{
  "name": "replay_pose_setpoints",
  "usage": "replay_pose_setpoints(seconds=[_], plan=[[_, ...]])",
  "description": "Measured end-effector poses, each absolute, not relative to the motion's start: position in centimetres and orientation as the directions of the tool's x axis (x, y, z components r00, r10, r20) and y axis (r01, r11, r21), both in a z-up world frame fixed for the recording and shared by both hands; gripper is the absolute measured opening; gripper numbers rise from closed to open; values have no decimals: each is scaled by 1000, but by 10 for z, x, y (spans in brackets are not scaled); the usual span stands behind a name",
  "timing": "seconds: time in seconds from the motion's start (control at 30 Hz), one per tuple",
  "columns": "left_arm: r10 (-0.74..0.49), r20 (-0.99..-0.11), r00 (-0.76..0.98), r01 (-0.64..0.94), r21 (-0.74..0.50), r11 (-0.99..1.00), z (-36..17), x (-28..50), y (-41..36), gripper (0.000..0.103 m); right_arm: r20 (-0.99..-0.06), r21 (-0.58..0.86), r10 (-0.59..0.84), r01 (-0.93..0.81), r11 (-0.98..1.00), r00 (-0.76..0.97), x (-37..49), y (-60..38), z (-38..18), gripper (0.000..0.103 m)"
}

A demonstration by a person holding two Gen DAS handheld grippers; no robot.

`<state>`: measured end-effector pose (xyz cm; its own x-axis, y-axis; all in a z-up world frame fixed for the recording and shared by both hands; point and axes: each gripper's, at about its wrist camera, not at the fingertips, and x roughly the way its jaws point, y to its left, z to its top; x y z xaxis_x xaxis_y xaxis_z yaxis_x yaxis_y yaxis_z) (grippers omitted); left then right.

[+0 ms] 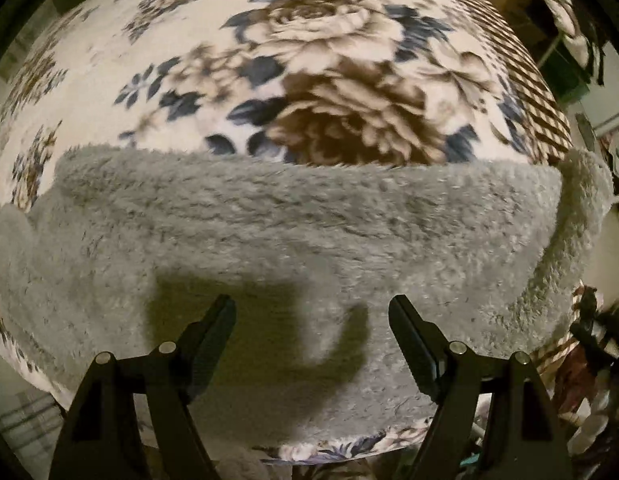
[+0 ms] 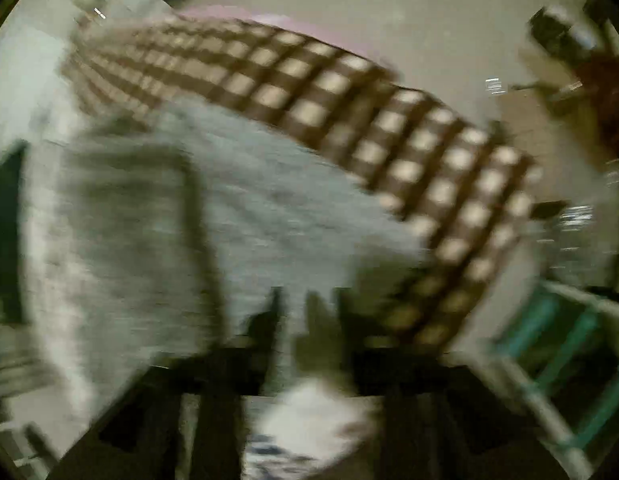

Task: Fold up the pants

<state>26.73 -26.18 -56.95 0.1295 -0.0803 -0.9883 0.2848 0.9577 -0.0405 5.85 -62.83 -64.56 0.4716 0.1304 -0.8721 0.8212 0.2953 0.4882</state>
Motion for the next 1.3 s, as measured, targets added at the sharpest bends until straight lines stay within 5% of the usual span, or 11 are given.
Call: replay_pose_setpoints(seconds=[0.23,0.3,0.53,0.83,0.93,1.0,1.17,1.3], plan=[[-93,-988,122,298,-53,953,-573,269,-279,78,-825,565,235,760,322,514,106,-622,-678,66],[-94,-988,122,302,-53,952,-572,270,-280,78,-848,528,192,749,401,495,112,-608,-667,3],[-110,-988,108,319,-70,945,-575,266,-286,78,-864,450,-16,787,422,503,52,-595,-600,4],[-107,-990,87,306,-76,949,-583,258,-282,78,-958,257,-39,907,332,285,37,-656,-645,4],[-113,-989,90,291,-83,953,-581,257,-274,78,-965,263,93,913,312,246,35,-651,-667,20],[-124,-987,98,278,-93,956,-578,257,-265,78,-952,306,93,894,327,292,37,-641,-654,54],[-148,-981,128,206,-120,971,-556,261,-224,78,-952,298,93,809,506,292,79,-591,-615,59],[-137,-974,183,71,-126,989,-534,262,-150,78,-944,330,239,599,730,229,165,-502,-595,59]])
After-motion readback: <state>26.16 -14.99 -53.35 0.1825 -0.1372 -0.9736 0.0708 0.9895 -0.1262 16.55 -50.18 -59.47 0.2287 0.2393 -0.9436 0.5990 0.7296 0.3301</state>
